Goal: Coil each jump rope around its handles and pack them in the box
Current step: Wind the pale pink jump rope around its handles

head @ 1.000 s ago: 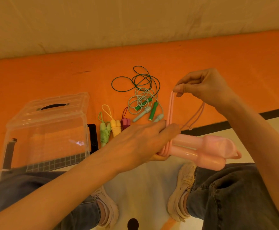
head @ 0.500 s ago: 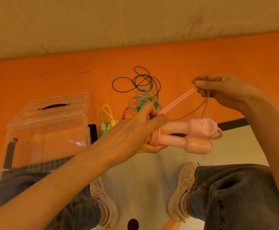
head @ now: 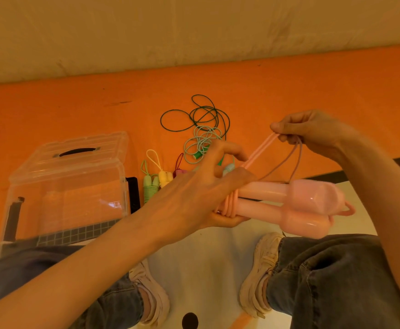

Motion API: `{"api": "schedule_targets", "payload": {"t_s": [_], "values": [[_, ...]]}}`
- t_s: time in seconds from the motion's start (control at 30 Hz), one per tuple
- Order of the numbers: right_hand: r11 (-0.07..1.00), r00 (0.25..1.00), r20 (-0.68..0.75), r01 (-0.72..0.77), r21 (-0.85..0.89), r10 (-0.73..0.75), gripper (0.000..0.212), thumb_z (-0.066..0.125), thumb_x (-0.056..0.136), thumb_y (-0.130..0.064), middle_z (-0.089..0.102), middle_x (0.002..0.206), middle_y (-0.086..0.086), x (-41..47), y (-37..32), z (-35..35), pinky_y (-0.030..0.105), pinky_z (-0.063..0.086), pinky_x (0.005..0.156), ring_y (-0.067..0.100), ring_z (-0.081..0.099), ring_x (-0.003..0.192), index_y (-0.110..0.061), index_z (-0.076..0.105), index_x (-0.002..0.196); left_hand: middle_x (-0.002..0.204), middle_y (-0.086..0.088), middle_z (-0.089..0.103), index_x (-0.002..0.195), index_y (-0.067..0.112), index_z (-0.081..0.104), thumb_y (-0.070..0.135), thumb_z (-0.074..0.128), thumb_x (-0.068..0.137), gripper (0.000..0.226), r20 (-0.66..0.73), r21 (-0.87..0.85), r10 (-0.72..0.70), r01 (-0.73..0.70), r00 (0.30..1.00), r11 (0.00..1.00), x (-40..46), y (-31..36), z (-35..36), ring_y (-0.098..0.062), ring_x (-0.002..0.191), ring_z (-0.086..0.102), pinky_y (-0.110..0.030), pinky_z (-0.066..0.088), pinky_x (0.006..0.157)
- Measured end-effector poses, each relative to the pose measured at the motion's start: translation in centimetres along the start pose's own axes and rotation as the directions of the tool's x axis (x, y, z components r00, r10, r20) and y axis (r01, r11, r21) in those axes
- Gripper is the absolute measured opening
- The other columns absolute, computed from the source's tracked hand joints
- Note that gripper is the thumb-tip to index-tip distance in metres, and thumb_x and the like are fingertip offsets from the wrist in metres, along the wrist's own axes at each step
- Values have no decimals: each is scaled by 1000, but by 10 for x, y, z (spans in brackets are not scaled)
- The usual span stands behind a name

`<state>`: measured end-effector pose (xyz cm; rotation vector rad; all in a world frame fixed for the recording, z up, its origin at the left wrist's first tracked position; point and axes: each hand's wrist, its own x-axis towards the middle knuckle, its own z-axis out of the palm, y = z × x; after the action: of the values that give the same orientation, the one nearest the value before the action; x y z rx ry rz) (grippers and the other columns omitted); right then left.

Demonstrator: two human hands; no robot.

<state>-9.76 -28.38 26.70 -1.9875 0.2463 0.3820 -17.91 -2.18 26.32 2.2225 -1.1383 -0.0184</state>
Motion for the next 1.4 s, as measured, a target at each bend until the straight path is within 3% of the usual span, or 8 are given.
{"api": "schedule_targets", "payload": {"t_s": [0.17, 0.27, 0.37, 0.43, 0.7, 0.97, 1.23, 1.4], "values": [[999, 999, 50, -6, 42, 4, 21, 71, 71, -29, 60, 61, -1, -4, -4, 3, 19, 36, 48, 9, 43, 51, -9, 63, 71, 116, 7, 38, 117, 20, 48, 44, 64, 82, 45, -152, -40, -52, 47, 987, 998, 0, -5, -3, -9, 87, 52, -36, 52, 58], [979, 991, 125, 16, 205, -42, 6, 75, 73, -14, 57, 69, 3, -7, -1, 1, 23, 38, 58, 11, 48, 60, -15, 70, 70, 101, 13, 38, 107, 20, 50, 42, 65, 82, 37, -251, -153, -214, 180, 944, 972, -1, -11, -6, 5, 91, 45, -11, 40, 74], [970, 965, 244, 32, 241, -93, 33, 90, 45, -45, 61, 58, -5, -5, 4, -3, 19, 38, 58, 5, 49, 56, -23, 78, 66, 94, 14, 43, 102, 23, 48, 40, 66, 83, 32, -317, -283, -392, 308, 864, 908, 1, -18, -8, 10, 82, 43, -6, 34, 70], [980, 957, 278, 31, 196, -86, 44, 92, 36, -49, 63, 59, -6, -4, 6, -5, 16, 40, 56, 2, 51, 54, -23, 79, 70, 91, 10, 48, 102, 23, 49, 46, 62, 81, 34, -306, -431, -498, 348, 811, 833, 3, -22, -9, 3, 75, 46, -10, 38, 63], [988, 878, 480, 72, -135, 1, 13, 65, 71, -26, 60, 60, -2, -19, -8, 8, 30, 38, 71, 8, 52, 64, -25, 77, 66, 91, 9, 61, 116, 19, 48, 37, 69, 79, 46, -310, -575, -614, 372, 726, 729, 8, -29, -10, 4, 69, 54, -12, 42, 58], [969, 718, 694, 205, -135, -55, 31, 76, 66, -53, 67, 75, 12, -28, -15, 20, 17, 47, 74, 7, 60, 72, -27, 79, 83, 87, 12, 52, 126, 25, 41, 33, 68, 86, 50, -297, -488, -626, 449, 721, 749, 14, -42, -7, 6, 68, 52, -13, 43, 58], [970, 604, 797, 207, -123, -28, 14, 68, 79, -16, 68, 73, 3, -33, -19, 32, 23, 47, 72, 9, 60, 70, -26, 78, 79, 79, 4, 57, 116, 24, 45, 69, 50, 69, 65, -163, -346, -671, 595, 723, 725, 12, -45, -5, -10, 56, 50, -40, 45, 53], [957, 542, 841, 245, -155, -2, 17, 68, 81, -9, 69, 70, -7, -33, -24, 41, 37, 48, 80, 9, 61, 69, -24, 76, 80, 89, 9, 58, 124, 29, 43, 53, 54, 86, 46, -172, -389, -650, 555, 740, 735, 10, -46, 1, -5, 69, 57, -33, 48, 59]]}}
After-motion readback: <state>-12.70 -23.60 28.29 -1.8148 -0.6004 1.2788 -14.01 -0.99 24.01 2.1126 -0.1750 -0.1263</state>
